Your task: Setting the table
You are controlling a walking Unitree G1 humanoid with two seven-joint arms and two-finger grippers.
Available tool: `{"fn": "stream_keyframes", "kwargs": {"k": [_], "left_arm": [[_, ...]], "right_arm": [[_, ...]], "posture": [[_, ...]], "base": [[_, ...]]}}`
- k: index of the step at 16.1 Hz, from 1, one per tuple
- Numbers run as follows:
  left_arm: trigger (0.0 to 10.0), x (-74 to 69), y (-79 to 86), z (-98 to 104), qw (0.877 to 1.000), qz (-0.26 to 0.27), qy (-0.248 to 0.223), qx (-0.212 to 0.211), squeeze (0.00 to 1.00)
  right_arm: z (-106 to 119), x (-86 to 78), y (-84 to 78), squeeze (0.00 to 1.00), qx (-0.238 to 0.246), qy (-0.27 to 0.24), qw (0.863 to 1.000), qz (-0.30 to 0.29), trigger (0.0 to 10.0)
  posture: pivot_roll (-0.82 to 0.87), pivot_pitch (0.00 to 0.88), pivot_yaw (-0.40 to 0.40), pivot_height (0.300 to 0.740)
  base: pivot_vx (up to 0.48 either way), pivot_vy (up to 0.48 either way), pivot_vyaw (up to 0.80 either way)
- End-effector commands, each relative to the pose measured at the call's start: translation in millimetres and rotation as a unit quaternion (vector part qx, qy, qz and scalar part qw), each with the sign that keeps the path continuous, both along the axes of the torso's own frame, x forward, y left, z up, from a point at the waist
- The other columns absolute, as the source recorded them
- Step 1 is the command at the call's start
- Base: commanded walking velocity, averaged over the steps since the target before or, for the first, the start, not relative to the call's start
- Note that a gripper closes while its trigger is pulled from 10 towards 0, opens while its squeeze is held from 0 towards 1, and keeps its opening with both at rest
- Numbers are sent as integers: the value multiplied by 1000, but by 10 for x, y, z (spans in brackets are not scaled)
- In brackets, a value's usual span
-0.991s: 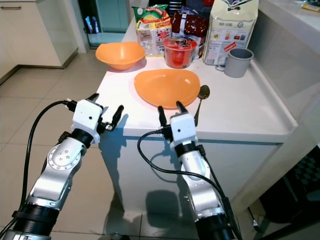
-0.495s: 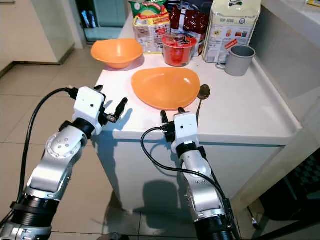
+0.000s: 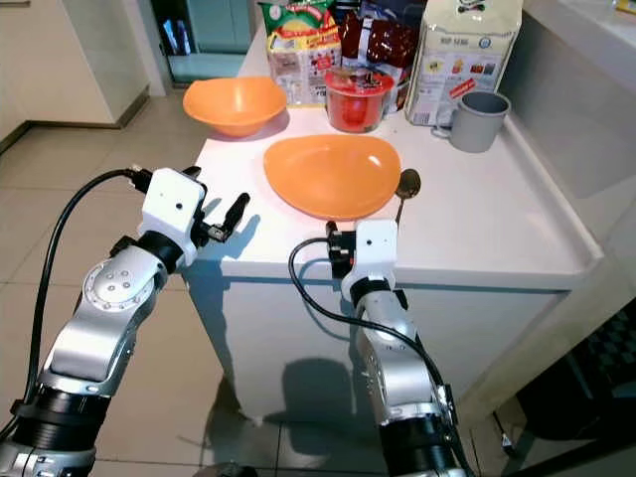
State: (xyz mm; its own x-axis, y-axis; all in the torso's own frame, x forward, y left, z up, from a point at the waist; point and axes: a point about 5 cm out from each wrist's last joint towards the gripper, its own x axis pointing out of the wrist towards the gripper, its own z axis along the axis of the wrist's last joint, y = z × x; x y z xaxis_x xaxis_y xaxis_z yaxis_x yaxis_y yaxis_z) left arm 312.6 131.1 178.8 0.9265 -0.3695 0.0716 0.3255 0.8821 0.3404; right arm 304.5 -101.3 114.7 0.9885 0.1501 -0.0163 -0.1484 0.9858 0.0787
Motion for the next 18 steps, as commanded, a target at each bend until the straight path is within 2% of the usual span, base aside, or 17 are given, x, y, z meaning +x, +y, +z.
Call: {"fn": "stream_keyframes", "kwargs": {"k": [1, 4, 8, 16, 18], "left_arm": [[10000, -22, -3, 36, 1000, -4, -4, 4, 0], [10000, -27, 10, 47, 1000, -4, -3, 8, 0], [10000, -38, 47, 60, 1000, -1, -1, 14, 0], [10000, -46, 54, 82, 1000, 3, -2, 15, 0], [10000, -45, 52, 87, 1000, 3, -2, 14, 0]], "right_arm": [[-138, -18, -30, 0, 20, 46, 999, -11, 10000], [-158, 15, -36, 0, 72, 74, 994, -26, 10000], [-172, 50, -66, 0, 96, 87, 991, -44, 10000], [-170, 212, -118, 0, 45, 70, 995, -48, 10000], [-185, 235, -91, 0, 37, 68, 996, -44, 10000]], "posture": [[120, 0, 41, 740], [126, 0, 51, 740], [138, 0, 59, 740], [148, 0, 61, 740], [149, 0, 60, 740]], "base": [[0, 0, 0], [0, 0, 0], [0, 0, 0], [0, 0, 0], [0, 0, 0]]}}
